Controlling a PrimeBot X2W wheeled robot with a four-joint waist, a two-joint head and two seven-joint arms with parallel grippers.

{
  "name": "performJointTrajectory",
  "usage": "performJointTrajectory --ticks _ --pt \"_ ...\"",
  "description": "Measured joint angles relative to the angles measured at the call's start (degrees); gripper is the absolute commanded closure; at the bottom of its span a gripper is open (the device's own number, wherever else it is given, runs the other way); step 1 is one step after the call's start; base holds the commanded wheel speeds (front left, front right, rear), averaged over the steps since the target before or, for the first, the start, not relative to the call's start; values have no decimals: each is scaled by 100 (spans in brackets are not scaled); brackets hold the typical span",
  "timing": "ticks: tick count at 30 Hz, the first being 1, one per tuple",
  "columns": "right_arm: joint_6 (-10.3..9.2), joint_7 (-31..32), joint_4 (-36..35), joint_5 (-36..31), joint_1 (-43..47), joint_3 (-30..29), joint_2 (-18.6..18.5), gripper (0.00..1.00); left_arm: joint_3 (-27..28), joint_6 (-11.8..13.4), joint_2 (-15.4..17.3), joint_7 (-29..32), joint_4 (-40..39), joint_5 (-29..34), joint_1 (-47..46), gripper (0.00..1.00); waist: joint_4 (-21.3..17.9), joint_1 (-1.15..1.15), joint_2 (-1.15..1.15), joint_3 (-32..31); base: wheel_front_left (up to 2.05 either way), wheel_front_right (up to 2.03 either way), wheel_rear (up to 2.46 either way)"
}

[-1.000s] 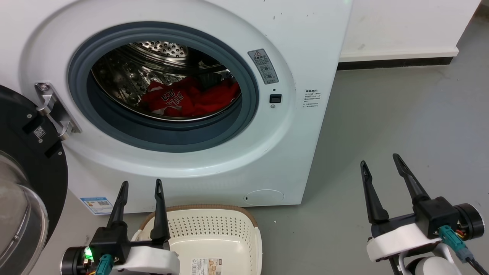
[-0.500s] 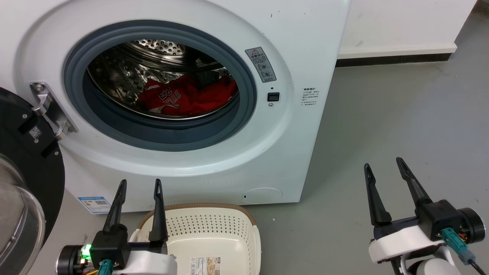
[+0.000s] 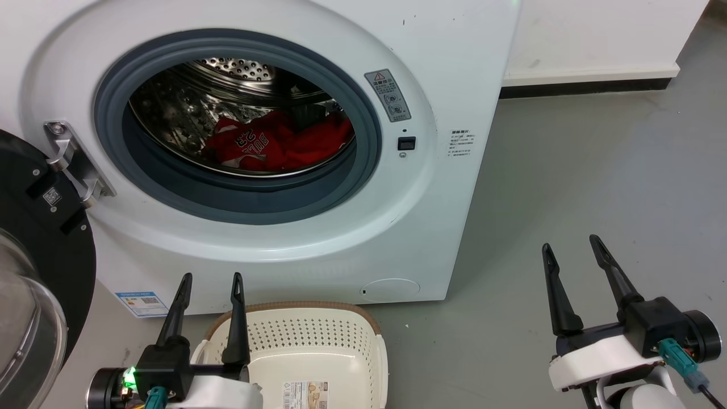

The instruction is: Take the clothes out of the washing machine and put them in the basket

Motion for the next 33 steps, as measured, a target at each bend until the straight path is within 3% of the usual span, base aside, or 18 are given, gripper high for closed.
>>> performJointTrajectory --ticks 17,20,27,33 --pt "0 1 -4 56 -16 -14 0 0 68 -143 -18 0 33 5 -19 0 -16 0 0 110 0 0 0" --pt "0 0 -85 74 -147 -22 0 0 112 -281 -15 0 81 23 -174 0 -60 0 0 318 0 0 0" --pt "0 0 -349 133 -725 -179 -1 0 304 -605 430 0 536 63 -1204 0 -200 0 0 1087 0 0 0" --pt "0 0 -605 182 -1215 -444 -4 0 287 -797 1114 0 1372 -102 -2952 0 -359 1 0 2122 0 0 0"
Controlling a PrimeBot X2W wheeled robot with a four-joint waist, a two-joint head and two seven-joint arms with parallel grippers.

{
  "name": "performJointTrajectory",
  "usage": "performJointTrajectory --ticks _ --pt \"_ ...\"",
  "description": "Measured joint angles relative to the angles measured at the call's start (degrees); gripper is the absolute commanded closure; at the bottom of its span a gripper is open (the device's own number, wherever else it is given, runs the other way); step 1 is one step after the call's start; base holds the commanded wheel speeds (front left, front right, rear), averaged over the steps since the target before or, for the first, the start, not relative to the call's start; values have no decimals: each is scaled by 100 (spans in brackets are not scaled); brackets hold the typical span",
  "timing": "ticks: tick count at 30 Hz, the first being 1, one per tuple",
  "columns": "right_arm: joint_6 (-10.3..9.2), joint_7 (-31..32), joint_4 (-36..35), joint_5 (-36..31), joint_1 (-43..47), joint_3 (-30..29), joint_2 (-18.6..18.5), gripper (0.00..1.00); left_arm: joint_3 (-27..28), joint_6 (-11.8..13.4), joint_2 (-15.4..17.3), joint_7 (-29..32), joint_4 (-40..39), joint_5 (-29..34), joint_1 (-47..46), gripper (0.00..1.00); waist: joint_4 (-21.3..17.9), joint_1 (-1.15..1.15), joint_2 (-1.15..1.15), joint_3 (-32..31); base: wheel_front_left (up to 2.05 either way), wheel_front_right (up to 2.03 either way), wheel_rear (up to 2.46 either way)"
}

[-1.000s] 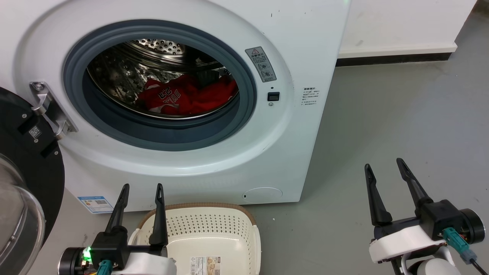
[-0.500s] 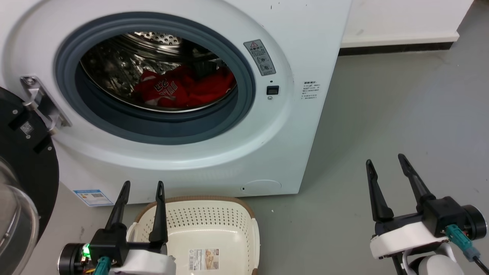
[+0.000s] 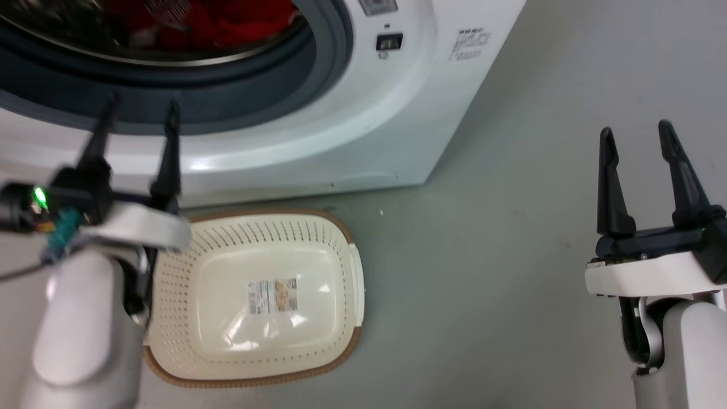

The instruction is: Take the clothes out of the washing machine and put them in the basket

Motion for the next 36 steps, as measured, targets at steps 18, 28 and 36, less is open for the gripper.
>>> performJointTrajectory --ticks 18,28,36 --pt "1 0 -494 424 -500 190 1 0 -1938 -43 2186 2652 2251 -1984 -4930 0 -759 1 0 2138 0 0 0" --pt "1 0 -701 704 -467 609 2 0 -2586 -43 2741 4573 2876 -2387 -6755 0 -1288 0 0 2721 0 0 0" --pt "1 0 -828 876 -451 826 2 0 -2830 -43 3011 5605 3284 -2307 -7427 0 -1624 0 0 3053 0 0 0"
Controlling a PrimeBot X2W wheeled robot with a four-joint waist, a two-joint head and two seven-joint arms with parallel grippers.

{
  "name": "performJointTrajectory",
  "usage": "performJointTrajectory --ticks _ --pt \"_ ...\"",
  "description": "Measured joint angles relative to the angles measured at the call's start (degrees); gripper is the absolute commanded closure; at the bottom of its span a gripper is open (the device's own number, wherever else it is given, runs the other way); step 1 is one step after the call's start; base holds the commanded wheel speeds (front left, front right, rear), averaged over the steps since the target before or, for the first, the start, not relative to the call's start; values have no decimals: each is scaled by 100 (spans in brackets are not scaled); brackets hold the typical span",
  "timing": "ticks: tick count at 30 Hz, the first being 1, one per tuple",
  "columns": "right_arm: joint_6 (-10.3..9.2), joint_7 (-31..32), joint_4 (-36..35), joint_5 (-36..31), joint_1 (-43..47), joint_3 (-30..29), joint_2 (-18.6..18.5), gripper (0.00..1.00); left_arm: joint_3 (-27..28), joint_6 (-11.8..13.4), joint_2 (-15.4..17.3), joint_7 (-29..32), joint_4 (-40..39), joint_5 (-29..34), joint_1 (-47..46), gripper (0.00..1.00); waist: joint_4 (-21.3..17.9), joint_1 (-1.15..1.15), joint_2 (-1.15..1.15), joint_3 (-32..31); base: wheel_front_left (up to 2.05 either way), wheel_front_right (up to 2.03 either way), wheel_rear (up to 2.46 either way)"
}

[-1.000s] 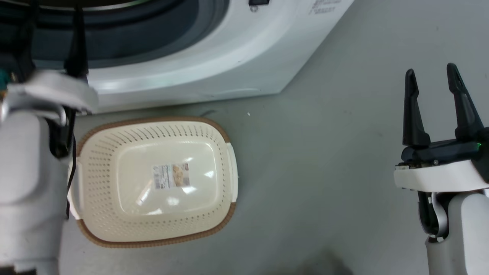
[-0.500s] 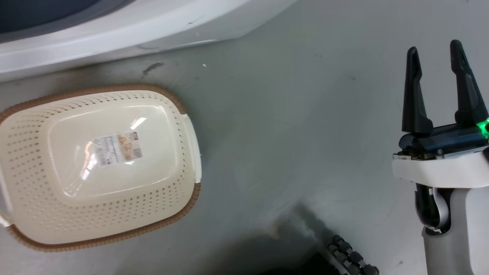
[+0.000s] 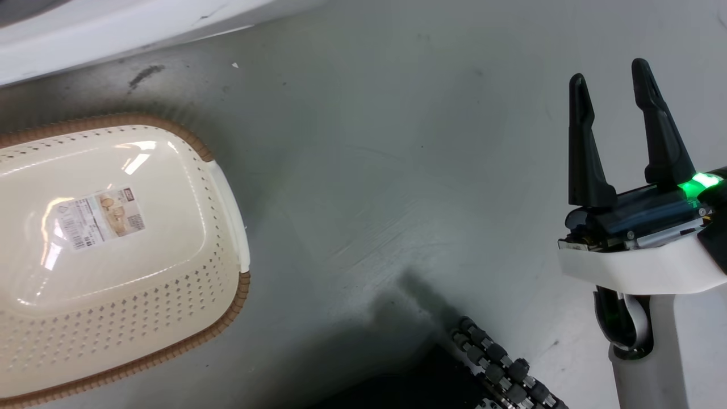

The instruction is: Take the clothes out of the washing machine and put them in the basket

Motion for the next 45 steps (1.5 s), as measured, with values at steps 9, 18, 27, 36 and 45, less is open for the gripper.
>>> performJointTrajectory --ticks 9,18,27,36,45 --pt "0 0 -74 82 34 36 0 0 -191 0 64 264 269 54 -128 0 -128 0 0 179 0 0 0" --pt "0 0 -96 102 99 21 0 0 -476 0 33 408 319 -167 -259 100 -108 -1 0 222 0 0 0" --pt "0 0 -78 113 -14 47 0 0 -594 0 198 -407 345 -188 -454 100 -109 -1 0 215 0 0 0" --pt "0 0 10 -145 -117 -174 1 0 -650 0 -73 -1661 647 -369 -309 100 67 -1 0 -134 0 0 0" --pt "0 0 152 -485 -113 -434 3 0 -677 0 -568 -2800 1035 -861 519 100 405 -1 0 -779 0 0 0"
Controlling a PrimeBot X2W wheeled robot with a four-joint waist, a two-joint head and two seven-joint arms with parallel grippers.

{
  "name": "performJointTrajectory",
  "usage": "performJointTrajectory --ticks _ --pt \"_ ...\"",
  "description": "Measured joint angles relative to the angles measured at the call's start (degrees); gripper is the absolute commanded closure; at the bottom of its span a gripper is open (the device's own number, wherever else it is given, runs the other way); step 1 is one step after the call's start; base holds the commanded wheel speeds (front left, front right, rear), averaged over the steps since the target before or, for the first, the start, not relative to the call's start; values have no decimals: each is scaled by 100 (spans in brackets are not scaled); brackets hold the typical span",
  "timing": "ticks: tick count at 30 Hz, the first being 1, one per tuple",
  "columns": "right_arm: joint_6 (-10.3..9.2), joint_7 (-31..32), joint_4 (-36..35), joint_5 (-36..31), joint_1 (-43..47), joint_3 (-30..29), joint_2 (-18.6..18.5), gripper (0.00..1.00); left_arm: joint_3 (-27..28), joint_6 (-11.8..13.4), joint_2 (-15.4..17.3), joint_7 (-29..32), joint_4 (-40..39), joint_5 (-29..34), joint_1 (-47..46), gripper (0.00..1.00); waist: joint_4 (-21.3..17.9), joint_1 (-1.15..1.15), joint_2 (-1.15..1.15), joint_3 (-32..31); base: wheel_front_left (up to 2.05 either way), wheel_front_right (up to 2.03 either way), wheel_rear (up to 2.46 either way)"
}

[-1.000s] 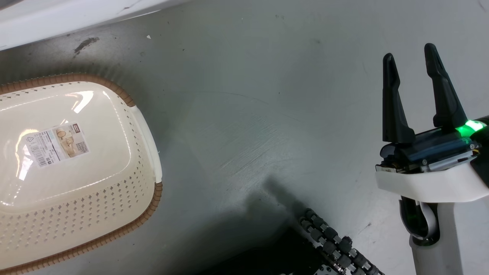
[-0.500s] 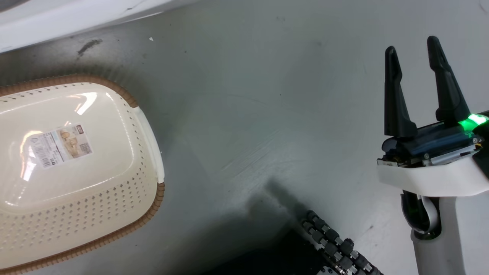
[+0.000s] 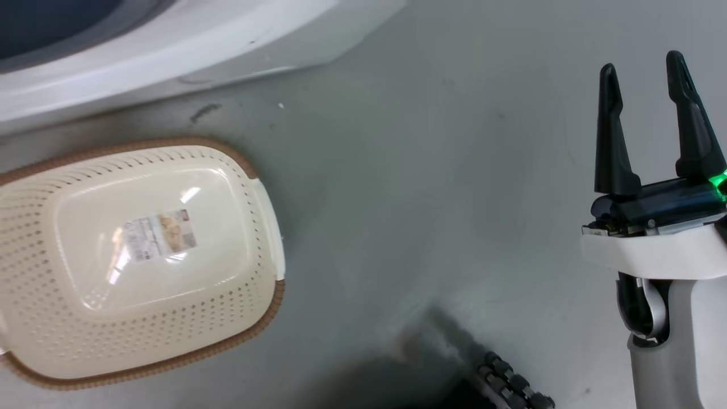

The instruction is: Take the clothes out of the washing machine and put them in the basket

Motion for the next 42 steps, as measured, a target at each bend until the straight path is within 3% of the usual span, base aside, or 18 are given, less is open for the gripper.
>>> performJointTrajectory --ticks 15,24,29,42 --pt "0 0 332 -480 359 -196 0 0 -405 0 -731 -1833 -51 -767 2312 100 653 -1 0 -1430 0 0 0" --pt "0 0 523 -643 694 -213 1 0 -589 25 -1047 -2687 -371 -764 3316 100 1001 -1 0 -2370 0 0 0" --pt "0 0 616 -656 867 -210 1 0 -393 274 -1085 -2787 -1109 -603 3886 100 1162 -2 0 -2852 0 0 0" --pt "0 0 755 -697 1212 -270 0 0 817 1135 -932 -2805 -4424 -109 6216 100 1459 -2 0 -3774 0 0 0"
